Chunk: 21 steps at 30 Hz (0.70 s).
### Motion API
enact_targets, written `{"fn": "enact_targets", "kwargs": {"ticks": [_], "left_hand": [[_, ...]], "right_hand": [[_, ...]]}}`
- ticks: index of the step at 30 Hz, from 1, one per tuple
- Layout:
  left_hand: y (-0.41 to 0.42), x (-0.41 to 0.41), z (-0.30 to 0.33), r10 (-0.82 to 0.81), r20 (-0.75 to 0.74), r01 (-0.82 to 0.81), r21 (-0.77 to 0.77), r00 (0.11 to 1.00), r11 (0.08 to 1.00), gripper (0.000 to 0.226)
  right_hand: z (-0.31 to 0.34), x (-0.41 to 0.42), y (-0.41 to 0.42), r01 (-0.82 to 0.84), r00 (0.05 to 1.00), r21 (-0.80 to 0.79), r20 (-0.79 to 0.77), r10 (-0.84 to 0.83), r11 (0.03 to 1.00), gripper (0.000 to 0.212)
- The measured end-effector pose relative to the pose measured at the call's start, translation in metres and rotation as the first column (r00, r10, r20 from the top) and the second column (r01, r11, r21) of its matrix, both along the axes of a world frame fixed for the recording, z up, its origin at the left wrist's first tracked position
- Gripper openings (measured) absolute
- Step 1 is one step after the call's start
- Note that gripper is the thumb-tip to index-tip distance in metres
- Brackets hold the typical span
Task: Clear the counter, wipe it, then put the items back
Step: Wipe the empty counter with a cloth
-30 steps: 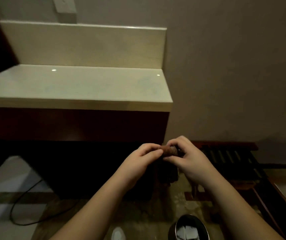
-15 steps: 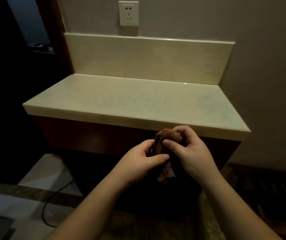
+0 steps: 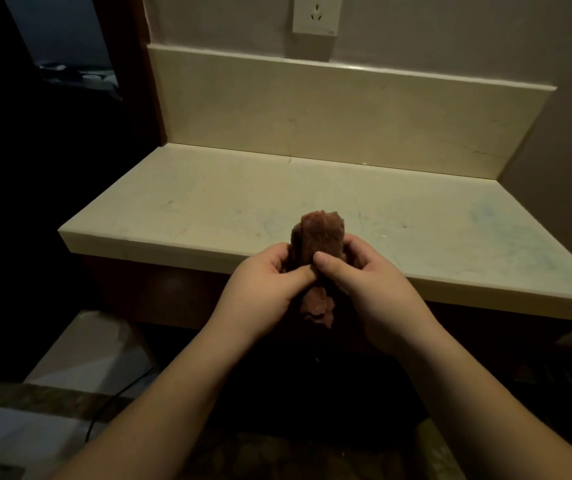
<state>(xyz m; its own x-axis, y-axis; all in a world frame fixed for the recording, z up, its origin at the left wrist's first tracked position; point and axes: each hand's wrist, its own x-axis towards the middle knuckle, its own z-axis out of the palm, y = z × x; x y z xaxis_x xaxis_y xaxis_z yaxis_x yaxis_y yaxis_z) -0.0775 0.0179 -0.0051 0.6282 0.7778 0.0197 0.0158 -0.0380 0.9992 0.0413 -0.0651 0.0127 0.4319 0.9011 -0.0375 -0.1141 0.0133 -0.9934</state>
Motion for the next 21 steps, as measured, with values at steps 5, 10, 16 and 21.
{"fn": "enact_targets", "kwargs": {"ticks": [5,10,16,21], "left_hand": [[0.032,-0.008,0.021,0.123,-0.119,-0.084,0.292,0.985,0.953,0.003],[0.075,-0.019,0.037,0.123,-0.217,-0.019,0.427,0.968,0.904,0.007],[0.162,-0.054,0.010,0.613,-0.246,-0.398,0.573,0.751,0.717,0.022],[0.220,-0.074,-0.015,0.807,-0.497,-0.337,0.736,0.321,0.587,0.040]], "right_hand": [[0.027,-0.005,0.038,-0.049,0.958,-0.035,0.280,0.057,0.998,0.019],[0.053,0.017,0.091,-0.082,0.890,-0.070,0.444,0.105,0.994,0.018],[0.069,0.064,0.180,-0.068,0.661,-0.194,0.726,0.190,0.979,0.045],[0.057,0.071,0.266,-0.097,0.432,-0.280,0.853,0.293,0.955,0.038]]}}
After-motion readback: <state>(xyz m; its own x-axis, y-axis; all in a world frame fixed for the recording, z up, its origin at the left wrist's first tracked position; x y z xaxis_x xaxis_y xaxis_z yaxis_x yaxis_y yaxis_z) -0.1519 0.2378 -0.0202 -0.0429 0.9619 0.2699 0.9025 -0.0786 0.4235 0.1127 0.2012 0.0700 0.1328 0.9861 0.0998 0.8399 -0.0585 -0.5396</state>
